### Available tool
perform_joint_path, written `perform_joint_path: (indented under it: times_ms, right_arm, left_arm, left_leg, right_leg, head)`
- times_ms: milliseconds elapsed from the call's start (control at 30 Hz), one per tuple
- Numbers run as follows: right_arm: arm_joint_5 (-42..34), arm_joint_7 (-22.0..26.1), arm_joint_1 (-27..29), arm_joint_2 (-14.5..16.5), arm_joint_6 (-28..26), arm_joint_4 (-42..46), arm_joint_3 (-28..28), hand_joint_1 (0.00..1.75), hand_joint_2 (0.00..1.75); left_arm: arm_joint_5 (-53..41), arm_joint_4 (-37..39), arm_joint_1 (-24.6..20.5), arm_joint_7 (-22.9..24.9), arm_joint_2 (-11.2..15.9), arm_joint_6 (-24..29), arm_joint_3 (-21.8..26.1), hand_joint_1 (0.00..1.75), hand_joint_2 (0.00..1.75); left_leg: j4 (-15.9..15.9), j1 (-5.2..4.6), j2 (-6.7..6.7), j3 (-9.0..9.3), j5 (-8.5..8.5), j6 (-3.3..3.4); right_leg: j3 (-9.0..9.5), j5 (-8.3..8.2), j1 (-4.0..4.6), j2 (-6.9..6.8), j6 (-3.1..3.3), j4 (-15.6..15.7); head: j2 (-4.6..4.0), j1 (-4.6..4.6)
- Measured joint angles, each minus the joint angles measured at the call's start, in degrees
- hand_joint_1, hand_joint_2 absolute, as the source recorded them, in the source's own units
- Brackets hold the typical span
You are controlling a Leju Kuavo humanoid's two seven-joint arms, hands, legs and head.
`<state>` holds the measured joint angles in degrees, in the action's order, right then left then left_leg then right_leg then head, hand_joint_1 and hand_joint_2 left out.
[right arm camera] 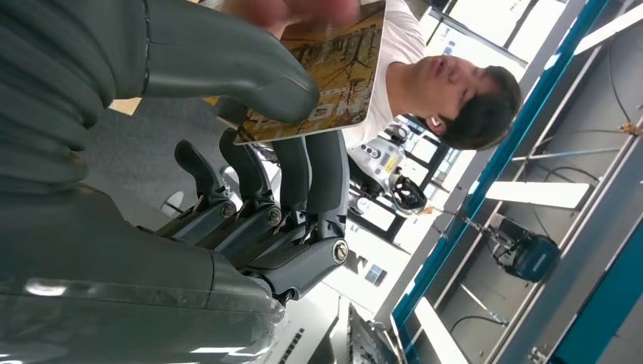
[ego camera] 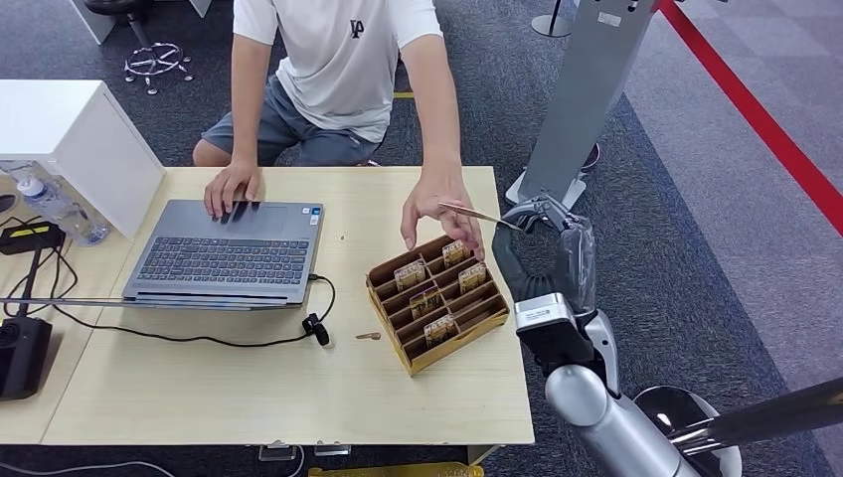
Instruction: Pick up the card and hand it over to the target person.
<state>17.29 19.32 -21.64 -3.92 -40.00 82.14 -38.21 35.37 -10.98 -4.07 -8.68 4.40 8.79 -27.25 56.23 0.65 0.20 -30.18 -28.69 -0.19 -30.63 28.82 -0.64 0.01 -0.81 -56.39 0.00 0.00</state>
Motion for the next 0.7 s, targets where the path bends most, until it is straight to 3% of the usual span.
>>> perform_joint_path:
  times_ms: [300, 333, 433, 467, 567, 700]
  right_arm:
    - [-0.97, 2.54, 1.09, 2.82, 0.00, -5.21, 1.97, 1.48, 1.75]
    - [-1.63, 2.95, 1.24, 2.94, 0.00, -5.90, 2.12, 1.19, 1.75]
    - [-6.93, 4.71, 2.15, 2.81, 1.21, -6.69, 2.67, 0.09, 1.75]
    - [-10.62, 5.85, 2.70, 2.75, 2.60, -6.68, 3.23, 0.01, 1.75]
    - [-24.35, 9.56, 5.25, 2.17, 9.52, -6.38, 5.95, 0.00, 1.75]
    - [-35.98, 12.18, 8.82, -0.41, 15.96, -4.50, 8.97, 0.00, 1.75]
  left_arm:
    - [1.01, -0.04, -0.01, -0.34, -0.27, -0.47, -0.16, 0.00, 1.75]
    - [1.02, -0.02, -0.04, -0.20, -0.30, -0.32, -0.33, 0.00, 1.75]
    - [1.59, 0.03, -0.07, 0.54, -0.39, 0.86, -0.35, 0.00, 1.75]
    - [2.05, 0.04, -0.06, 0.86, -0.46, 1.35, -0.16, 0.00, 1.31]
    - [3.32, 0.04, -0.02, 0.84, -0.67, 2.30, 0.27, 0.00, 0.00]
    - [4.43, -0.02, -0.04, -0.69, -0.64, 3.17, 0.62, 0.00, 0.00]
  left_leg:
    - [0.01, 0.00, -0.09, -0.05, 0.02, 0.00]
    - [0.01, 0.00, -0.11, -0.03, 0.01, 0.01]
    - [0.01, 0.01, -0.18, -0.02, 0.00, 0.01]
    - [0.01, 0.00, -0.20, -0.02, 0.01, 0.02]
    - [-0.01, 0.00, -0.24, -0.03, 0.03, 0.03]
    - [0.00, 0.02, -0.45, -0.03, 0.03, 0.03]
  right_leg:
    - [-0.03, 0.02, 0.00, -0.09, 0.01, -0.01]
    - [-0.01, 0.03, 0.00, -0.11, 0.00, 0.01]
    - [0.03, 0.06, 0.00, -0.18, 0.00, 0.02]
    - [0.04, 0.07, 0.00, -0.20, 0.01, 0.02]
    - [0.05, 0.07, 0.00, -0.24, 0.03, 0.05]
    - [0.12, 0.11, 0.02, -0.45, 0.01, 0.09]
  head:
    - [0.00, 0.00]
    - [0.00, 0.00]
    - [0.00, 0.00]
    - [0.00, 0.00]
    - [0.00, 0.00]
    - [0.00, 0.00]
